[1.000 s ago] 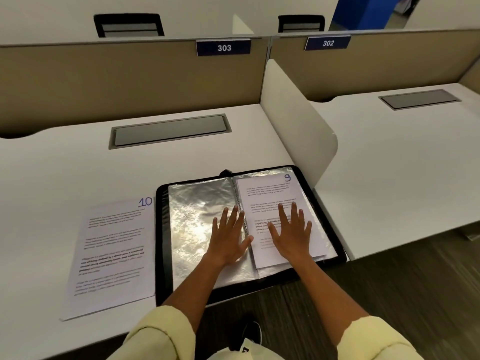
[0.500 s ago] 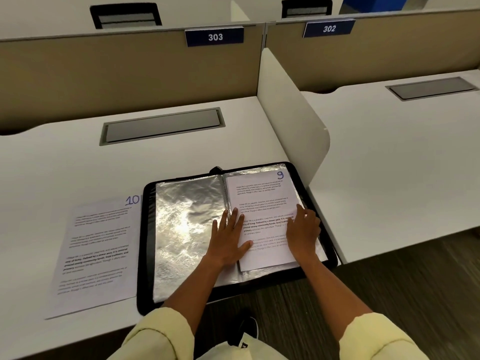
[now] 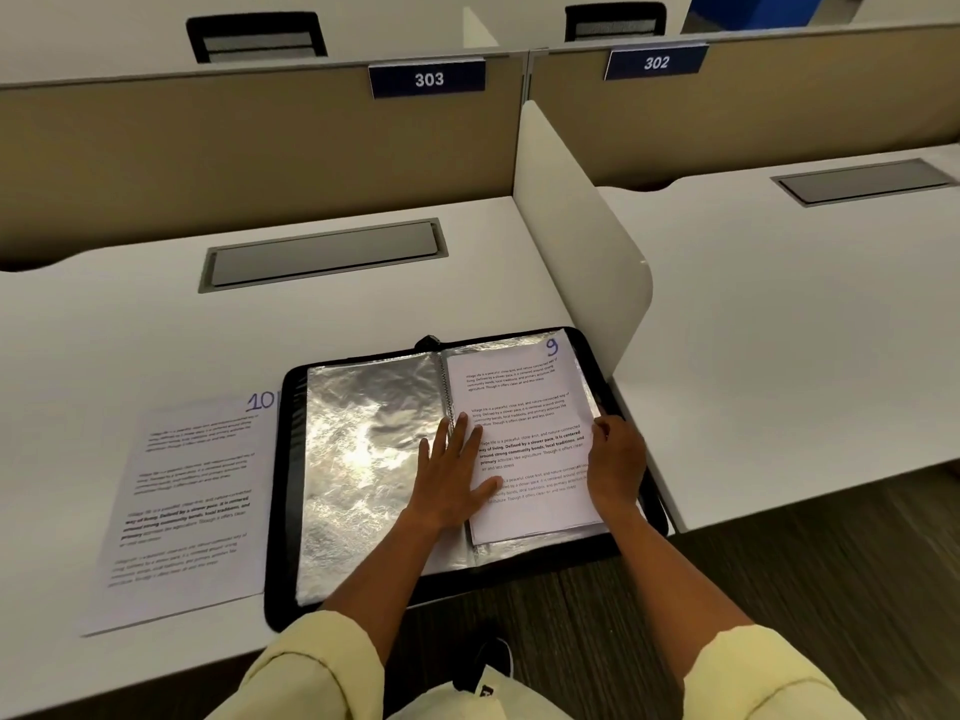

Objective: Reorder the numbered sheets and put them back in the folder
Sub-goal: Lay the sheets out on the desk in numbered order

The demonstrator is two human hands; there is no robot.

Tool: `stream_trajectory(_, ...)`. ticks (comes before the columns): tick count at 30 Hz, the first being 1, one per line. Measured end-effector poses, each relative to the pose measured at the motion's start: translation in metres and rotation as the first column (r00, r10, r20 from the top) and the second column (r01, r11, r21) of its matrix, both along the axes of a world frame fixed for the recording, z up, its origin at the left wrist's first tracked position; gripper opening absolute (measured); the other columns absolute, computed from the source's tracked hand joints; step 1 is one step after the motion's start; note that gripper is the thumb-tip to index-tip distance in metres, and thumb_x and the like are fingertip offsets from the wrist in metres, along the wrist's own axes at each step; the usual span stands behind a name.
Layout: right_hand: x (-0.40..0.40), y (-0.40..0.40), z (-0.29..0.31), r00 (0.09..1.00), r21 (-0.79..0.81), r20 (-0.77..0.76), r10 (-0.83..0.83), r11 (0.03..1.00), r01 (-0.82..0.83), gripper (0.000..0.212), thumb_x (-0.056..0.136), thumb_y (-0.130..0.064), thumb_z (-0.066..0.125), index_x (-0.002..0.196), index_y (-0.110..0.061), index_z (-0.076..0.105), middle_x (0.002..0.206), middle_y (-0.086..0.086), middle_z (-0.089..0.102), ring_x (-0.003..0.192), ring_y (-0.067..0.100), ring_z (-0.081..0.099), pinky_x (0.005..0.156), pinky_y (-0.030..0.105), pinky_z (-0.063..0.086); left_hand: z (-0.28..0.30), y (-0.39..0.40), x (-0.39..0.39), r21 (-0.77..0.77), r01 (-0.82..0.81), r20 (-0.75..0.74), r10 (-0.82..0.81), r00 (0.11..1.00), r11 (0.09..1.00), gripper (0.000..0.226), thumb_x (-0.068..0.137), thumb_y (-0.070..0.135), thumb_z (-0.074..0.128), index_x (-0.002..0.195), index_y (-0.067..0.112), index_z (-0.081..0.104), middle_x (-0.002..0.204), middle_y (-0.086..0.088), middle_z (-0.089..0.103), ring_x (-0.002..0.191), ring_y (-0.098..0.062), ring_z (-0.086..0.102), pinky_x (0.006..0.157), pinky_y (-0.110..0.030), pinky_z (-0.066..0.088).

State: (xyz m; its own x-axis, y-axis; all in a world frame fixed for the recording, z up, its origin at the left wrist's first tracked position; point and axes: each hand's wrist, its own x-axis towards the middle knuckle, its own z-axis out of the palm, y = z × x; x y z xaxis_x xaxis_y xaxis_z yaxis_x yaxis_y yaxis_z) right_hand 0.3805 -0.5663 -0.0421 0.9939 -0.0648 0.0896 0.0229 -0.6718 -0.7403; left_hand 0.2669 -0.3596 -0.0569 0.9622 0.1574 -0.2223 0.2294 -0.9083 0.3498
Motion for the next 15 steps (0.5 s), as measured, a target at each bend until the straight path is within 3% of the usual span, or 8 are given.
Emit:
stream_trajectory(3,0.0,-0.003,0.002,1.0,0.031,-0.012,-0.023,0.999,0.024,0.019,0.103,-0.012,0.05,0.099,-0.006,0.068,0.089,0.004,0.063,0.079,0.016,0.052,0.061,0.025,0.038,0.004,0.0,0.003,-0.036,-0.029,0.013,0.03,0.999,0.999,0.104,0.072,0.081,0.008,0.157,0.023,-0.001,0.163,0.0,-0.019,0.149,-0.022,-0.021,0.118,-0.045,-0.014)
stream_trajectory(6,0.002,-0.003,0.0,0.999,0.064,-0.006,-0.038,0.997,0.038,0.017,0.102,-0.015,0.051,0.105,-0.008,0.066,0.102,0.008,0.064,0.091,0.021,0.057,0.075,0.034,0.049,0.009,-0.001,0.005,-0.08,-0.065,0.023,0.067,0.998,0.995,0.094,0.086,0.076,0.028,0.157,0.022,0.0,0.163,-0.001,-0.017,0.15,-0.021,-0.019,0.119,-0.045,-0.011)
stream_trajectory(10,0.003,0.0,0.005,0.999,0.118,0.019,-0.047,0.992,0.044,0.013,0.101,-0.014,0.053,0.107,-0.007,0.063,0.109,0.009,0.06,0.099,0.024,0.055,0.084,0.039,0.05,0.009,0.0,0.009,-0.176,-0.15,0.082,0.166,0.983,0.973,0.083,0.095,0.057,0.049,0.157,0.021,0.008,0.165,-0.003,-0.006,0.151,-0.022,-0.011,0.121,-0.046,-0.002)
stream_trajectory(15,0.004,0.002,0.015,0.999,0.237,0.021,0.046,0.97,-0.05,0.012,0.105,-0.016,0.049,0.103,-0.009,0.059,0.096,0.005,0.062,0.087,0.019,0.059,0.068,0.015,0.043,0.011,0.003,0.014,-0.302,-0.262,0.137,0.314,0.94,0.916,0.083,0.092,0.05,0.06,0.156,0.018,0.018,0.164,-0.006,0.016,0.151,-0.026,0.01,0.122,-0.045,0.013)
